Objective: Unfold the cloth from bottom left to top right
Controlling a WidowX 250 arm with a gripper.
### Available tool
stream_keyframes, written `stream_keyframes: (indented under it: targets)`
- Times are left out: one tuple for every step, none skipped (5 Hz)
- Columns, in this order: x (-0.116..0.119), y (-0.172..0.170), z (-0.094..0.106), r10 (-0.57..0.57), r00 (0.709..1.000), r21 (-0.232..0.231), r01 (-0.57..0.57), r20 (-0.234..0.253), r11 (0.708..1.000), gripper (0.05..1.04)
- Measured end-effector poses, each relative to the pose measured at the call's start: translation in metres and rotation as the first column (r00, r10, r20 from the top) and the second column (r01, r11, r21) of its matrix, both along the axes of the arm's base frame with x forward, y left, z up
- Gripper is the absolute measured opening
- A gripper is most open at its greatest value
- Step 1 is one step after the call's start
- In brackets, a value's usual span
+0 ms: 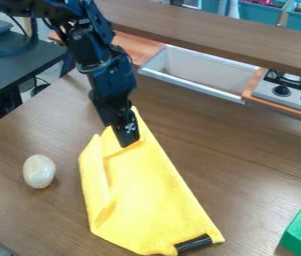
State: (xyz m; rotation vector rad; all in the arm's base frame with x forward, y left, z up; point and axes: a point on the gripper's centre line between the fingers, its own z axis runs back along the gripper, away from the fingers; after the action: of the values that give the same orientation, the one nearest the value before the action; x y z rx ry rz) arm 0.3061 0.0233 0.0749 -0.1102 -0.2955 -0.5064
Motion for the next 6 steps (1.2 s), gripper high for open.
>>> stream_keyframes:
  targets:
    - [-0.002, 0.0, -0.007, 0.0, 1.0, -0.005, 0.0, -0.024, 1.0, 0.999]
    - [-0.002, -0.001, -0.008, 0.015, 0.999, -0.014, -0.015, -0.028, 1.0, 0.999]
    - [-0.013, 0.02, -0.018, 0.263, 0.962, -0.085, -0.268, -0.074, 0.96, 0.999]
    - [-0.025, 0.023, -0.029, 0.394, 0.91, -0.084, -0.406, -0.128, 0.91, 0.999]
    - [-0.035, 0.027, -0.038, 0.485, 0.859, -0.083, -0.502, -0.164, 0.861, 0.999]
    - [-0.042, 0.033, -0.051, 0.565, 0.8, -0.085, -0.589, -0.201, 0.803, 0.999]
